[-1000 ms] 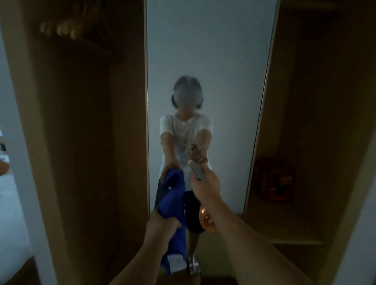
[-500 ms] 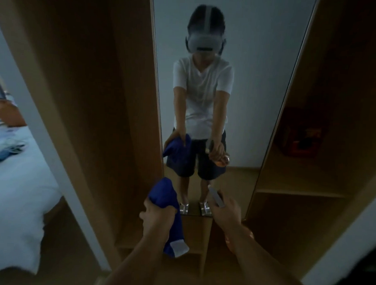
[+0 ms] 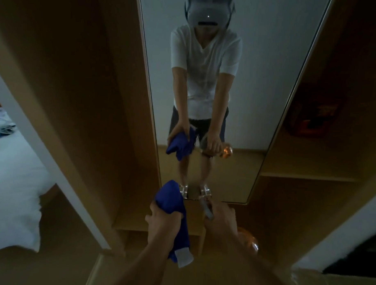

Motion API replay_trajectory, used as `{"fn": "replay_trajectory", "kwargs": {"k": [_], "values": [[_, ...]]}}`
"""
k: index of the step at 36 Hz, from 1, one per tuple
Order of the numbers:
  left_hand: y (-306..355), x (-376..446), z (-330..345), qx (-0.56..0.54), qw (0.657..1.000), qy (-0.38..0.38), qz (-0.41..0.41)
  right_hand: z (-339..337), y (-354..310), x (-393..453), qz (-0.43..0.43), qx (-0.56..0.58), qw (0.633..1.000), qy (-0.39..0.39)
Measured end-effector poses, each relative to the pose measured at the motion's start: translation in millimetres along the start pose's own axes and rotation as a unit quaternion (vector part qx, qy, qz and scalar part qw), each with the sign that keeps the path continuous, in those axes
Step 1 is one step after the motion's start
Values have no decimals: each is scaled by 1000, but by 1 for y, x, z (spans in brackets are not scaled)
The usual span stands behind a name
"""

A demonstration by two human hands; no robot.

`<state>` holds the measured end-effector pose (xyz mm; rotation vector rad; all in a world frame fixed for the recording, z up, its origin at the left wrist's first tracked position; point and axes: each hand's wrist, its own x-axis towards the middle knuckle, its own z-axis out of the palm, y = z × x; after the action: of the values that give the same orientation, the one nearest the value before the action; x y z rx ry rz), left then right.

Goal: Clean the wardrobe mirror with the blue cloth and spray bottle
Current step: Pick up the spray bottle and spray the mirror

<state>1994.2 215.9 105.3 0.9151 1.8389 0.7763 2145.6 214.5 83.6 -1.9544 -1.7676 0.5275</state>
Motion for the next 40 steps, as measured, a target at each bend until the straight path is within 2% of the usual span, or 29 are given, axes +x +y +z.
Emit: {"fn": "replay_trajectory", "kwargs": {"k": [3,9,14,19,25,29,33,40], "values": [[-1,1,6,7,1000,6,-2,-5,17,-2,48,-1,997,56],[-2,0,22,2,1000,5,-7,-23,54,-11,123,-14,990,64],[2,-8,37,4,1000,-8,-3,-36,67,-13,142,-9,986,83],[18,-18,45,0,1000,-24,9,-55,51,-2,111,32,983,143],[49,-29,39,-47,998,-42,20,-115,9,24,69,112,966,223],[90,-42,23,-97,994,-58,9,-167,-25,40,-10,132,944,301],[127,-50,4,-76,995,-67,25,-221,-58,57,-47,138,919,366],[175,-64,-3,-76,991,-77,83,-283,-114,67,-100,251,877,397]]}}
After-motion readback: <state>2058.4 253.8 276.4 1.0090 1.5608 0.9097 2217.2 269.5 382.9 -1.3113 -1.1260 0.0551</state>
